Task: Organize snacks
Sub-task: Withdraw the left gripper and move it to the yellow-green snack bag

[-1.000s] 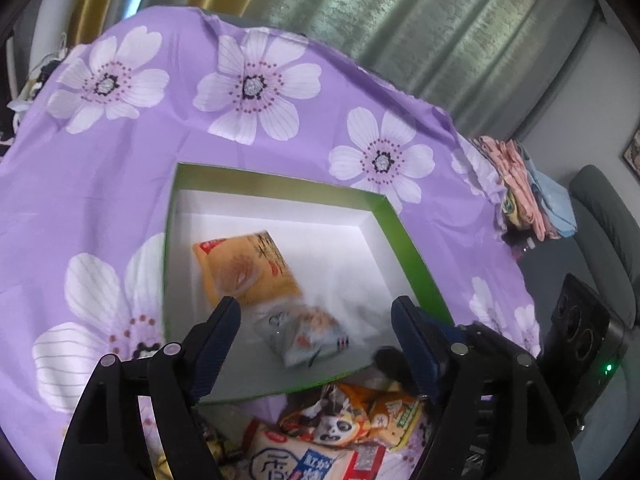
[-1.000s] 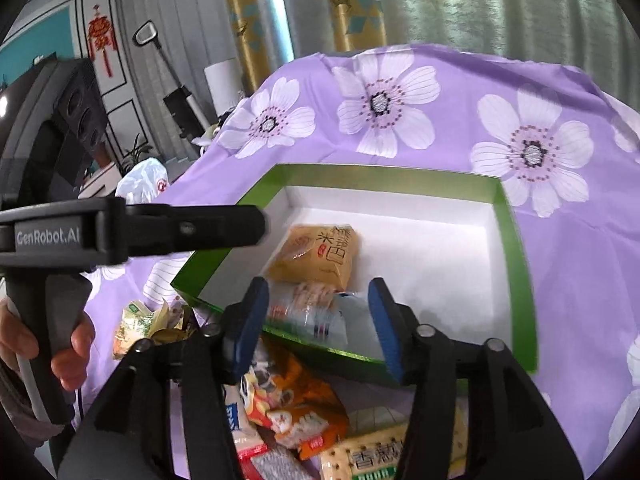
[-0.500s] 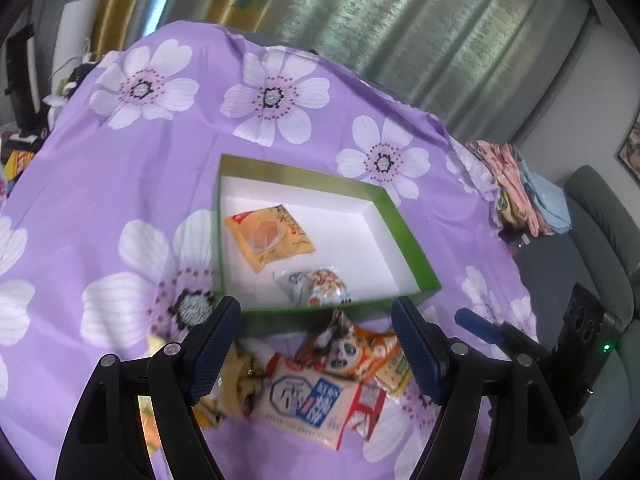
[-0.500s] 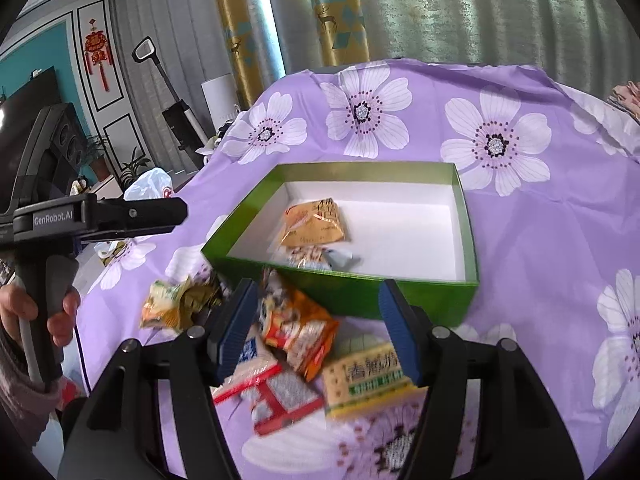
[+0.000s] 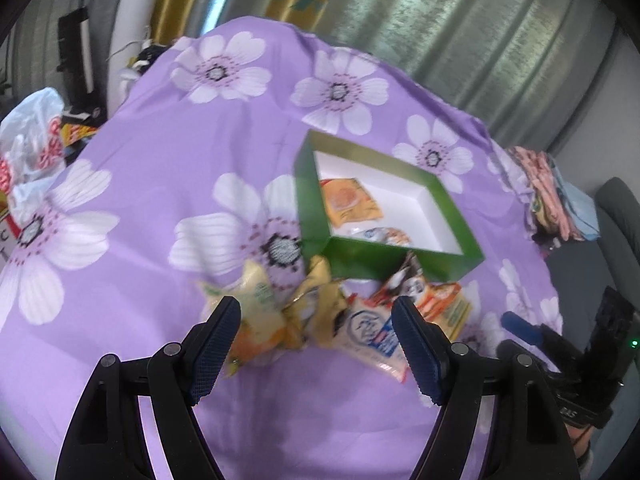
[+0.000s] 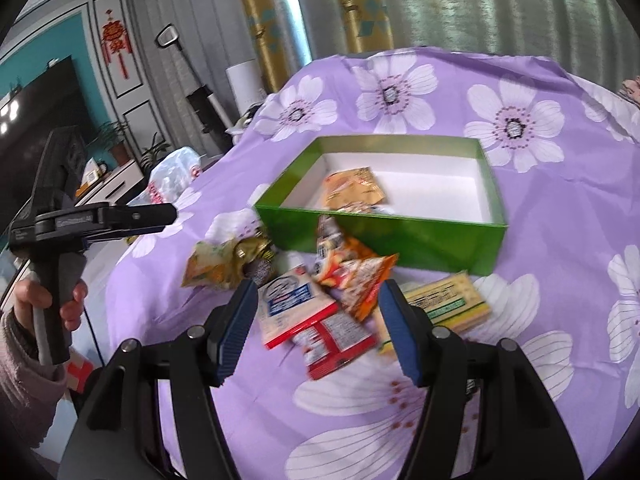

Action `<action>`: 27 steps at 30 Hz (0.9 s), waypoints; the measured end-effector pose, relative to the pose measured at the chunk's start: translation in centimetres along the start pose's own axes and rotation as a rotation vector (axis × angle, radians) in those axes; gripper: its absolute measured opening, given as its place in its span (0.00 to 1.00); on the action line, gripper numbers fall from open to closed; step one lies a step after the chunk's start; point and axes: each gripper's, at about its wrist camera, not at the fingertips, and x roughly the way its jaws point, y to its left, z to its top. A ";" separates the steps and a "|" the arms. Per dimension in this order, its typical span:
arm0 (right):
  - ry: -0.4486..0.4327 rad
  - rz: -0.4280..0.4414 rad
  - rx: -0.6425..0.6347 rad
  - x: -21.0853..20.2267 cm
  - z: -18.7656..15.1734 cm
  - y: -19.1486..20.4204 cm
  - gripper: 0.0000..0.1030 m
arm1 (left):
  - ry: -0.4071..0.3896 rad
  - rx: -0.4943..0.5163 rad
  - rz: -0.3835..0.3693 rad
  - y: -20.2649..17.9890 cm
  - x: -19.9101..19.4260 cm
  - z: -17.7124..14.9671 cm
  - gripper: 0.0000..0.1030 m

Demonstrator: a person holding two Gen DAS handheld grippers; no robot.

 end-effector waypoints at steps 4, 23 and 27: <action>0.026 0.056 -0.014 0.6 -0.7 1.7 0.61 | 0.021 -0.030 0.013 1.5 0.3 -1.1 0.75; 0.243 0.322 -0.084 13.2 -1.2 10.0 0.54 | 0.074 -0.146 -0.029 6.4 3.5 -2.0 0.75; 0.251 0.260 -0.067 15.5 -0.6 10.3 0.56 | 0.084 -0.150 -0.037 6.9 4.4 -1.6 0.75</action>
